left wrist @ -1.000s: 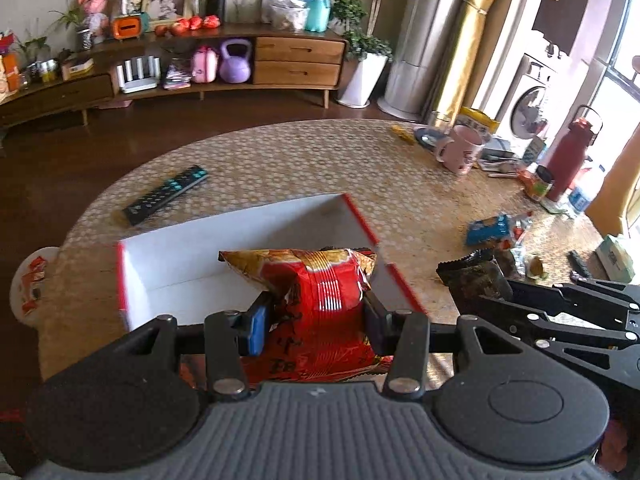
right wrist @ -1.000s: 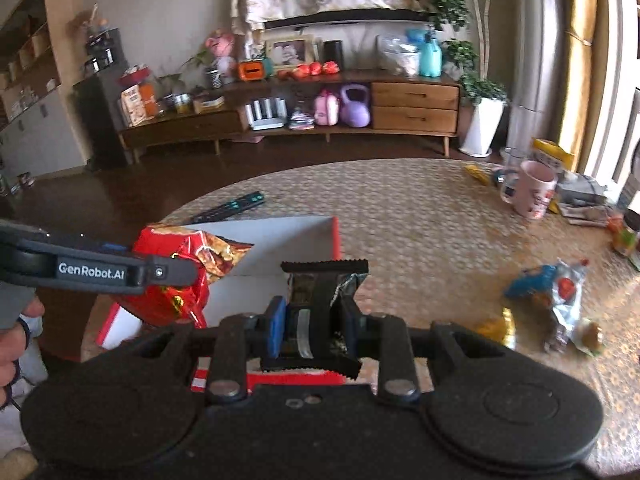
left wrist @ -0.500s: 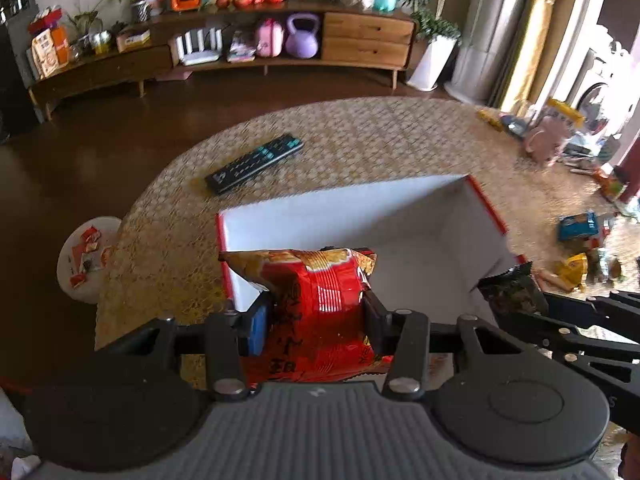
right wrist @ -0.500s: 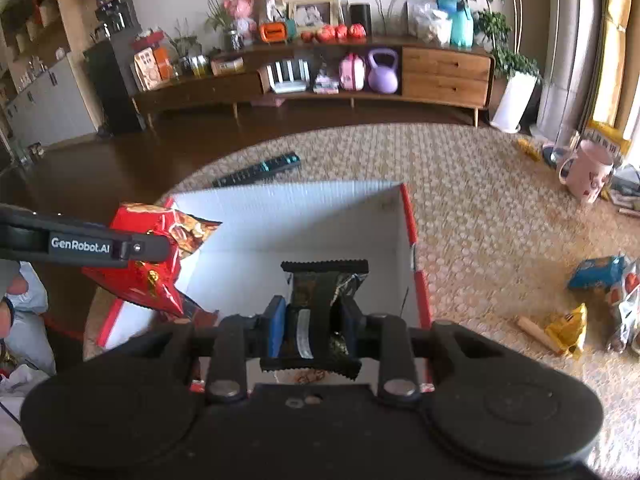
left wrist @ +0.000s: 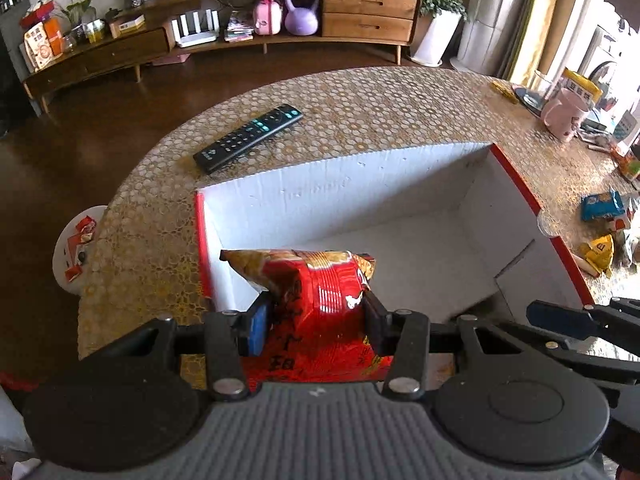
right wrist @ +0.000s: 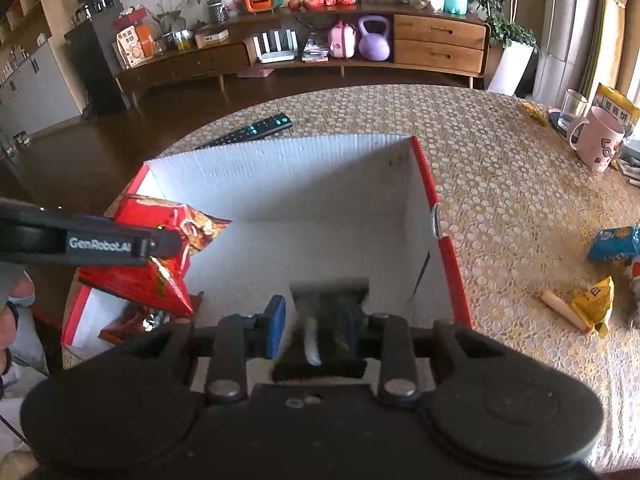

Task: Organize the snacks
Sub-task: 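Open both tools to drop the chip bag and black bar into the box, then move both open tools back toward the remaining snacks on the table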

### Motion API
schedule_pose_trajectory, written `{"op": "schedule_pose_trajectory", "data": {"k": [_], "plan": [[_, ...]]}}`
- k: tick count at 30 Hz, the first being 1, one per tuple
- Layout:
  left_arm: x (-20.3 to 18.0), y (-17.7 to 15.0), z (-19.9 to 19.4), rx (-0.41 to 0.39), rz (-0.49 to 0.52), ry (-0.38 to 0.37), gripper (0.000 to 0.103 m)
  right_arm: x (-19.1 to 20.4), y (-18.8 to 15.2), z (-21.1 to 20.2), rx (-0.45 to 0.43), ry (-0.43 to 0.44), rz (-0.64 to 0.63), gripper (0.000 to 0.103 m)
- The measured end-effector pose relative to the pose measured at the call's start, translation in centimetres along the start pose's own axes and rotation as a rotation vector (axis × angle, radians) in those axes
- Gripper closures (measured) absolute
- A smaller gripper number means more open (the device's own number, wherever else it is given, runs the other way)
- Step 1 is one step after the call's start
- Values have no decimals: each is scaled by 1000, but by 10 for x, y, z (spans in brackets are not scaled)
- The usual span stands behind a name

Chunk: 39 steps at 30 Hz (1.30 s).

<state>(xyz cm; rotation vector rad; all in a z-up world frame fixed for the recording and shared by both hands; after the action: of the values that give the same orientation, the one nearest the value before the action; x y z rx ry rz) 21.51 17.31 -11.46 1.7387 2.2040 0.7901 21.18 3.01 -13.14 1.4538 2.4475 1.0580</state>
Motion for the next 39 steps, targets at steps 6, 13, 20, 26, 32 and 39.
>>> {"op": "schedule_pose_trajectory", "data": {"k": [6, 13, 20, 26, 32, 39], "plan": [[-9, -4, -3, 4, 8, -25, 55, 3, 0, -5, -6, 6, 0, 67], [-8, -5, -27, -70, 14, -40, 35, 13, 0, -26, -45, 17, -18, 37], [-3, -6, -59, -134, 1, -56, 23, 27, 1, -60, -107, 15, -33, 17], [-6, -12, -91, -199, 8, -78, 23, 40, -3, -97, -170, 8, -64, 1], [-17, -18, -120, -262, 15, -114, 19, 41, -11, -127, -212, -11, -57, 0], [-50, -21, -142, -293, 41, -172, 19, 23, -21, -157, -252, -63, -38, 0]]}}
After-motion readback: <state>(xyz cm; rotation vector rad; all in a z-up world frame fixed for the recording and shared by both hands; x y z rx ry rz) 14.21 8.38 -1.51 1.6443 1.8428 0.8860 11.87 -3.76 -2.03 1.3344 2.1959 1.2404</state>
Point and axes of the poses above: each gripper's, at about its wrist camera, not at the fingertips, and z roughly the way its jaws point, x to its left, y to its top, the point moved 8 cm from there along z, roughly the way its jaws point, and after that the axes turned 12 degrees about y, right-handed, at the moved point
